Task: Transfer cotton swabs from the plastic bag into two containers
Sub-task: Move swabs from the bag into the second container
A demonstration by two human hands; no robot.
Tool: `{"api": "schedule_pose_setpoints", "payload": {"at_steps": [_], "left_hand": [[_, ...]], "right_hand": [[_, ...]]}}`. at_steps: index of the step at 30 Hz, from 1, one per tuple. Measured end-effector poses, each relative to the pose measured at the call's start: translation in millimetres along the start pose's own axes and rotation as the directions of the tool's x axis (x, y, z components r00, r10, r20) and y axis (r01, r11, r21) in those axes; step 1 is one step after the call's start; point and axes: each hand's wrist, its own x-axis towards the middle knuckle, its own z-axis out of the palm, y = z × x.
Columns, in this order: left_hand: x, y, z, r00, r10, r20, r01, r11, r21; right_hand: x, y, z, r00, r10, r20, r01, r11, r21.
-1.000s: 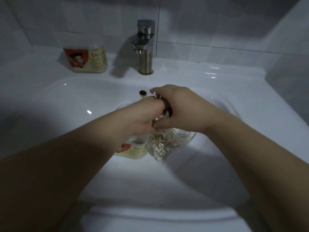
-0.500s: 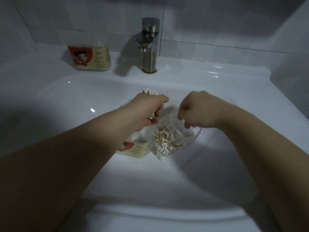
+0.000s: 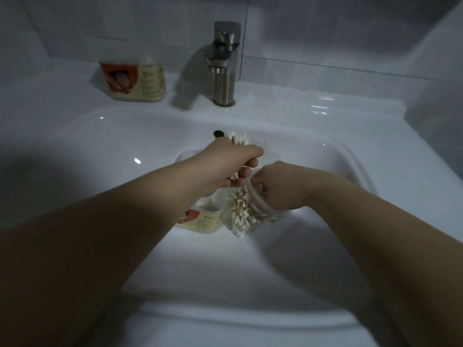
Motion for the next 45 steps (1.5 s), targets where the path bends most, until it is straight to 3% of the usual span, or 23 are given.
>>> {"api": "schedule_pose_setpoints", "payload": {"at_steps": [5,9,15,20,24,29,33,37,42,45], "left_hand": [[-0.6,-0.7,-0.1,0.998,-0.010,0.060,0.009,1.000,0.019],[-0.8,-0.2,0.7,0.999,0.014,0.040,-0.015,0.999,0.030],[2.0,-2.5,-0.3,0.994,0.101,-0.034,-0.091,0.972,0.218],[4.2,-6.4,-4.1,0.993,0.112,-0.036,-0.089,0.915,0.393],[5.1,-8.4,-4.1,0.995,0.104,-0.005,-0.091,0.890,0.447],[5.1,-7.7,-0.6,0.980,0.197,0.005,-0.178,0.878,0.444],[6.8,-5.6,0.7,0.971,0.240,-0.004,-0.224,0.913,0.341],[2.5,-0.6,1.9,0.981,0.166,0.099,-0.173,0.983,0.066],[-2.5,-0.4,5.2,0.966,0.186,0.180,-0.193,0.981,0.022],[-2.8,0.8,4.7,0.968,0.190,0.164,-0.193,0.981,-0.003]], "right_hand": [[-2.9,1.0,-5.2,0.994,0.045,-0.103,-0.042,0.999,0.031],[-8.8,11.0,-12.8,0.988,0.076,-0.135,-0.053,0.984,0.167],[-12.4,14.7,-15.0,0.990,0.079,-0.113,-0.046,0.961,0.273],[-16.0,17.2,-23.8,0.957,0.174,-0.234,-0.068,0.914,0.401],[-23.0,21.2,-29.6,0.922,0.241,-0.304,-0.081,0.886,0.457],[-25.0,21.6,-31.3,0.915,0.238,-0.326,-0.040,0.857,0.514],[-23.1,22.0,-30.0,0.891,0.249,-0.379,0.045,0.783,0.620],[-18.5,22.9,-29.2,0.865,0.291,-0.409,0.129,0.658,0.742],[-15.4,20.7,-29.0,0.846,0.343,-0.408,0.257,0.407,0.876],[-13.6,19.9,-28.9,0.805,0.408,-0.431,0.304,0.340,0.890]]}}
